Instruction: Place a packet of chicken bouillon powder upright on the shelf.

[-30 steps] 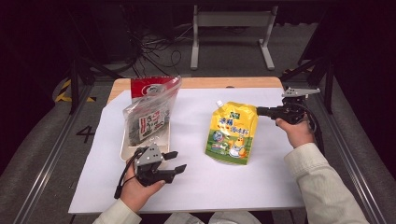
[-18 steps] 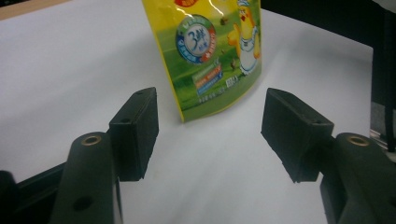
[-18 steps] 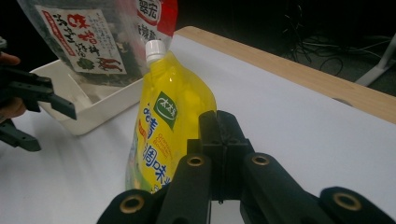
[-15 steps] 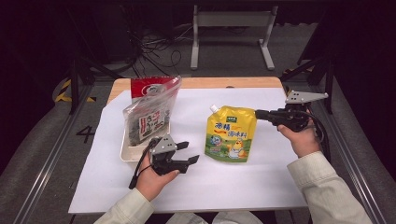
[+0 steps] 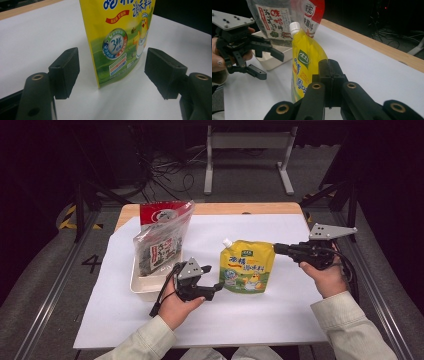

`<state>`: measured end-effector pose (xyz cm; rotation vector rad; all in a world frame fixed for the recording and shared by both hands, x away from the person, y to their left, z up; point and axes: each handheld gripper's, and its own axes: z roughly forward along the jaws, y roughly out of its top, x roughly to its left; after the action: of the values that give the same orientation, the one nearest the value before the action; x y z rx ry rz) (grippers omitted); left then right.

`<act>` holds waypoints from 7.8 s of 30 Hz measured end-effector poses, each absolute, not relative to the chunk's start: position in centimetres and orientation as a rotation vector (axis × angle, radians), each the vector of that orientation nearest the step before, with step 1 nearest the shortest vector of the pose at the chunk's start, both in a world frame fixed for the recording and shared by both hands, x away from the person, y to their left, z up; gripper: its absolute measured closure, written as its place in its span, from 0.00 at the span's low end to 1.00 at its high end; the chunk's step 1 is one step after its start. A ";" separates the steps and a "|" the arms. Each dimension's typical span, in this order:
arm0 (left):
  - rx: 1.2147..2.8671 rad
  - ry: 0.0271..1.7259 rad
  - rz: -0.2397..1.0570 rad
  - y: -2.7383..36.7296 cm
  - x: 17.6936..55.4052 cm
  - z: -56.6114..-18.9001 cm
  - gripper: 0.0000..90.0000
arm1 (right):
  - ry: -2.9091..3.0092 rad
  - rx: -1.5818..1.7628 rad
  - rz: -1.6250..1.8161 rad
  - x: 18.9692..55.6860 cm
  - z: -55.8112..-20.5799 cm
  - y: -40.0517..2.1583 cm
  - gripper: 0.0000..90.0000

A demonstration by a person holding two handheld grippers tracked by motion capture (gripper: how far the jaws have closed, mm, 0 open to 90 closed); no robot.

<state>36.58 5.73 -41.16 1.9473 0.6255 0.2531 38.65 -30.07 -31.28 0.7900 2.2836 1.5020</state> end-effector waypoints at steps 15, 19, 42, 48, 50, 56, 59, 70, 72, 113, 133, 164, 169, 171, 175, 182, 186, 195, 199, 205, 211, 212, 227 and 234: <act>1.888 0.645 0.198 3.3 39.3 -42.7 0.26 | 2.285 0.764 1.534 37.7 -31.3 -30.2 1.00; 1.857 0.608 0.176 2.7 39.5 -42.9 0.35 | 2.285 0.765 1.544 37.7 -31.4 -30.2 1.00; 1.834 0.467 0.037 3.9 38.6 -41.3 0.97 | 2.258 0.742 1.652 37.3 -31.3 -30.8 0.82; 1.791 0.379 0.000 4.3 38.4 -40.3 0.97 | 2.333 0.690 1.637 37.1 -31.7 -29.5 0.73; 1.787 0.364 -0.008 4.4 38.3 -40.0 0.97 | 2.359 0.653 1.647 37.1 -31.8 -28.8 0.74; 1.774 0.340 -0.027 4.5 38.0 -39.5 0.97 | 2.424 0.590 1.634 37.0 -31.9 -27.6 0.82; 1.775 0.334 -0.014 4.6 38.1 -39.5 0.97 | 2.437 0.556 1.617 37.0 -31.9 -27.3 0.89; 1.742 0.343 -0.006 4.7 38.1 -39.4 0.83 | 2.456 0.501 1.625 36.7 -31.4 -27.1 0.98; 1.730 0.345 -0.017 4.6 38.1 -39.5 0.79 | 2.466 0.495 1.637 36.7 -31.4 -27.0 0.98; 1.721 0.551 0.165 13.6 36.0 -34.1 0.98 | 2.353 0.469 1.771 38.3 -29.9 -24.2 0.76; 1.690 0.680 0.315 19.8 34.1 -32.9 0.98 | 2.351 0.528 1.737 38.7 -30.7 -25.1 0.74; 1.798 0.672 0.224 24.5 35.3 -34.9 0.98 | 2.351 0.554 1.751 38.7 -31.4 -25.5 0.70; 1.784 0.687 0.210 24.4 35.6 -35.6 0.98 | 2.351 0.558 1.755 38.7 -31.6 -25.6 0.69; 1.774 0.687 0.219 24.4 35.6 -35.7 0.98 | 2.352 0.562 1.755 38.7 -31.7 -25.6 0.69; 1.748 0.701 0.205 24.7 35.6 -36.3 0.98 | 2.351 0.565 1.760 38.7 -31.8 -25.7 0.68; 1.717 0.722 0.205 25.1 35.5 -37.2 0.98 | 2.355 0.574 1.764 38.7 -32.1 -25.8 0.67; 1.776 0.741 0.207 24.9 35.3 -37.7 0.98 | 2.356 0.585 1.764 38.8 -32.2 -25.8 0.67; 1.785 0.788 0.143 24.8 35.4 -39.9 0.98 | 2.360 0.589 1.761 38.8 -32.4 -25.7 0.66; 1.817 0.792 0.154 24.7 35.3 -40.2 0.98 | 2.367 0.592 1.759 38.9 -32.6 -25.5 0.65; 1.845 0.812 0.161 25.0 35.2 -40.7 0.98 | 2.372 0.592 1.758 38.9 -32.8 -25.4 0.65; 1.879 0.825 0.183 25.0 34.8 -41.1 0.98 | 2.374 0.600 1.755 38.9 -33.0 -25.5 0.65; 1.888 0.823 0.190 25.0 34.8 -41.1 0.98 | 2.375 0.601 1.755 38.9 -33.1 -25.5 0.65; 1.740 0.807 0.289 25.7 33.9 -40.2 0.61 | 2.359 0.629 1.743 38.8 -33.5 -26.0 0.61; 1.713 0.829 0.369 26.6 33.0 -39.7 0.37 | 2.347 0.639 1.730 38.7 -33.4 -26.4 0.58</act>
<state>33.04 26.57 -39.70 1.7128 0.8285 0.3688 38.67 -26.36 -33.45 0.6388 2.3469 1.7295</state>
